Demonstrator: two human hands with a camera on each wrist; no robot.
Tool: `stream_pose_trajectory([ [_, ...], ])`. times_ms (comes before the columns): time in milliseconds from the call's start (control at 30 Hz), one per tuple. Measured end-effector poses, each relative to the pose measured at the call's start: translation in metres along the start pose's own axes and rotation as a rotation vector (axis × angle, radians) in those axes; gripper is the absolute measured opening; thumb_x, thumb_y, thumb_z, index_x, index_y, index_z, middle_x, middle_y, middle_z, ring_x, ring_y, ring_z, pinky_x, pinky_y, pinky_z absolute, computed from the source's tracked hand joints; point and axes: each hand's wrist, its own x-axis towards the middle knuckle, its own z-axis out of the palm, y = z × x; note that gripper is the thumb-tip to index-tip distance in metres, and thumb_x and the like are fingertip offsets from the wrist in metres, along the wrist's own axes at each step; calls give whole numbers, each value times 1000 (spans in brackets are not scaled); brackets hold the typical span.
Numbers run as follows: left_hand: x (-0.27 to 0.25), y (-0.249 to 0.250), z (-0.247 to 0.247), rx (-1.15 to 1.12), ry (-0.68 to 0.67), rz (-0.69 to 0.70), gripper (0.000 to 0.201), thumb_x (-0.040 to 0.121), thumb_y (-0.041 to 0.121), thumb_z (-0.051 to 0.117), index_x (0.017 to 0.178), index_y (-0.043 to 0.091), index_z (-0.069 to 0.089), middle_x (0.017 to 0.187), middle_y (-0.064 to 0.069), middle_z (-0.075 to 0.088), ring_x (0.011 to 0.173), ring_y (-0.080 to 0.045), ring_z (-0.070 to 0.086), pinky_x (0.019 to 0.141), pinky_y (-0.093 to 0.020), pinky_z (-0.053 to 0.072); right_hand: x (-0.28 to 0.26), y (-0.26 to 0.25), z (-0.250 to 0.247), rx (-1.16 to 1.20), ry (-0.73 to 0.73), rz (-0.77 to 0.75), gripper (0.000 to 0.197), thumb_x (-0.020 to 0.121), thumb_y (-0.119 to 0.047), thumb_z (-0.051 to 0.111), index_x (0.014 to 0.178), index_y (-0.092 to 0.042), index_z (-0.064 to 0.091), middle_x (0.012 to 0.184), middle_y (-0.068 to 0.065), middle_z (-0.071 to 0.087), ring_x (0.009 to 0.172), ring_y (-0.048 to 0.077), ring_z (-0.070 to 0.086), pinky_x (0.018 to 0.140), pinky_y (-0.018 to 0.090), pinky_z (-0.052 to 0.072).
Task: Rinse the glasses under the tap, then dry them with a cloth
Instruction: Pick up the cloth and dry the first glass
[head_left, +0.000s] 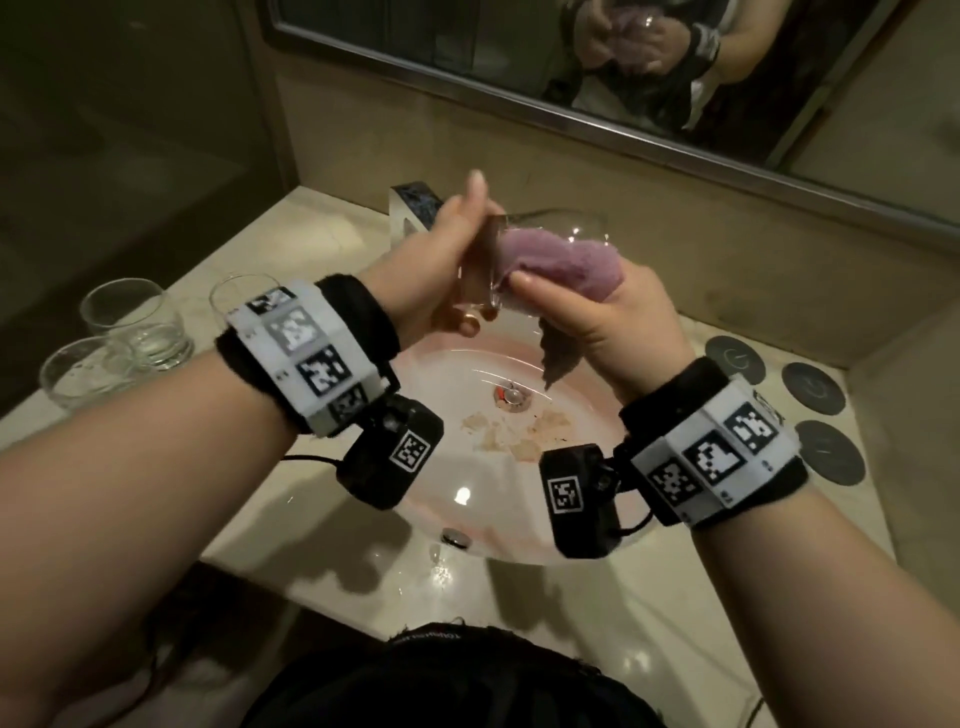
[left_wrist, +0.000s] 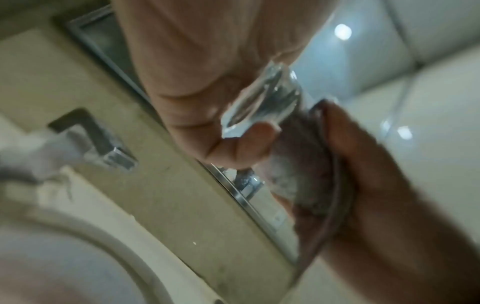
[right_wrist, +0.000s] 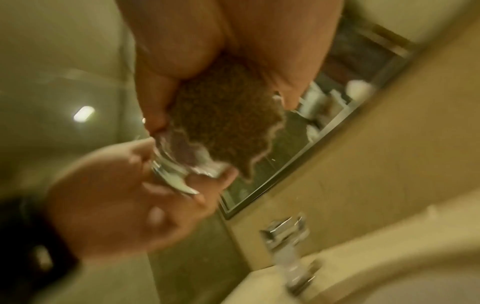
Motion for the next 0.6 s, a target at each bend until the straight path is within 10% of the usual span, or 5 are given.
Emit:
stream_pose_trajectory([
  [133,3,4,-15,-176,-210,-196,91,84,76,8,114,10,62,76,-7,58,54,-11,46,37,-13,33,10,4,-9,-503,-92,-241,12,76,-49,66,82,-43,57,77,-33,61,116,0,54,117,41,-15],
  [367,8,5,-2,-129,10,-108,74,91,67,24,107,5,61,84,-15,62,60,-18,52,47,-16,36,12,5,-13,-452,-79,-351,13,74,-48,65,83,-45,57,76,-37,60,116,-4,54,115,32,-19],
  [467,8,3,6,16,161,-34,72,85,69,28,113,11,61,110,-19,66,89,-28,62,75,-36,51,3,6,-9,-245,-63,-246,12,76,-35,72,83,-36,62,68,-23,67,91,-3,64,118,43,7],
  [533,3,7,13,298,266,147,50,93,61,24,102,20,52,97,-9,63,93,-29,62,83,-45,53,0,4,-5,87,5,-93,14,76,-31,71,86,-23,68,67,4,68,66,17,67,80,44,54],
  [600,0,9,16,542,320,365,37,98,51,20,95,21,42,80,0,54,85,-25,59,80,-49,52,0,4,-1,254,7,23,23,79,-31,70,96,-17,70,87,34,64,75,48,63,51,33,52],
])
